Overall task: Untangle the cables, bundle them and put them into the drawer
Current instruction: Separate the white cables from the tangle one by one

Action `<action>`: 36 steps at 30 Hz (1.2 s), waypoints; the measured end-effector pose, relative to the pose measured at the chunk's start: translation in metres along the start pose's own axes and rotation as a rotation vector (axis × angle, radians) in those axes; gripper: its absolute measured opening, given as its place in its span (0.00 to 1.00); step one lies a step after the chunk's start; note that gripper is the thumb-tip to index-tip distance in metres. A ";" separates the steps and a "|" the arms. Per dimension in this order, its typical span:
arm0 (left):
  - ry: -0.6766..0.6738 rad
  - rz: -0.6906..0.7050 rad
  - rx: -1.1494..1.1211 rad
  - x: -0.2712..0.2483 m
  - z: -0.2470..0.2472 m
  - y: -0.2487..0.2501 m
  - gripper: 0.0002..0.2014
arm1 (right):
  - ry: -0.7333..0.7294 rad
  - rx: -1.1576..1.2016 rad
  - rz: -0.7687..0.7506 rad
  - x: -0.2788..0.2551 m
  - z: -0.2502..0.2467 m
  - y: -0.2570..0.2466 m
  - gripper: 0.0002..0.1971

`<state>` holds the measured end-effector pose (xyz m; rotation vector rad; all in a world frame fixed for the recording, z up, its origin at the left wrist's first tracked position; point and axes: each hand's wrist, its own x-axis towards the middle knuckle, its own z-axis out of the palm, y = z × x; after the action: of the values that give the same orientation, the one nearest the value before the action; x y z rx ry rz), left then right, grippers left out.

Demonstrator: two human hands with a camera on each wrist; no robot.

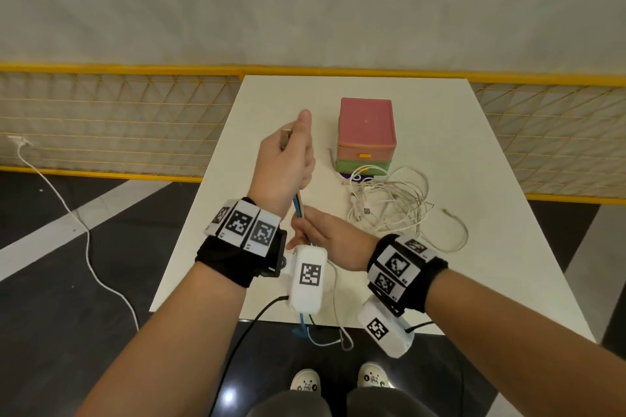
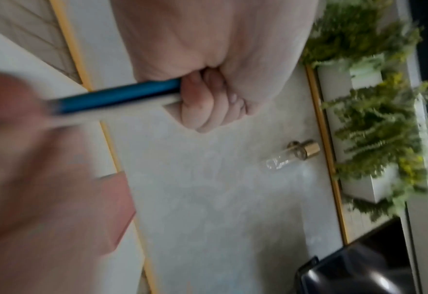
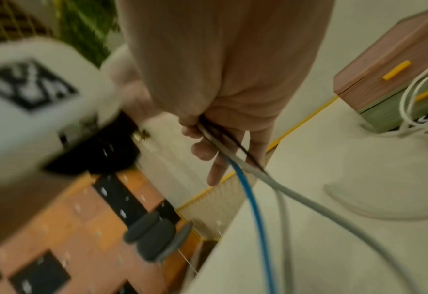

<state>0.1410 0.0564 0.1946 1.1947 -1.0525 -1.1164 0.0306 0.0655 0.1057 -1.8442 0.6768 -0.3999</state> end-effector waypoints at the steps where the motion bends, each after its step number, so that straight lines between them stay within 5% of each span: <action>1: 0.023 0.007 -0.022 0.003 -0.003 0.003 0.24 | -0.041 -0.044 0.029 -0.001 -0.001 0.010 0.10; 6: 0.077 -0.045 0.004 0.018 -0.013 0.004 0.24 | -0.346 -0.479 0.217 -0.008 -0.038 0.051 0.20; 8: 0.079 -0.076 0.020 0.022 -0.013 0.001 0.23 | -0.308 -0.550 0.295 -0.003 -0.065 0.065 0.27; 12: 0.052 -0.127 0.076 0.028 -0.004 -0.010 0.25 | -0.001 -0.814 0.384 0.018 -0.114 0.086 0.25; 17: 0.083 -0.178 0.030 0.037 0.014 -0.023 0.27 | -0.166 -0.976 0.391 0.037 -0.135 0.123 0.22; 21: 0.133 -0.173 -0.024 0.041 0.022 -0.029 0.26 | -0.175 -0.940 0.395 0.042 -0.136 0.136 0.11; 25: 0.178 -0.155 -0.059 0.042 0.020 -0.034 0.24 | -0.040 -0.788 0.243 0.043 -0.138 0.133 0.12; 31: 0.269 -0.050 0.028 0.043 0.020 -0.035 0.05 | 0.413 -0.085 0.152 0.023 -0.136 0.057 0.07; 36: 0.151 0.029 0.120 0.043 0.042 -0.027 0.11 | 0.444 0.186 0.004 0.005 -0.122 -0.003 0.08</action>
<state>0.1041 0.0066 0.1726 1.3339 -1.0281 -0.9357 -0.0339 -0.0273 0.1528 -1.5876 0.9082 -0.8555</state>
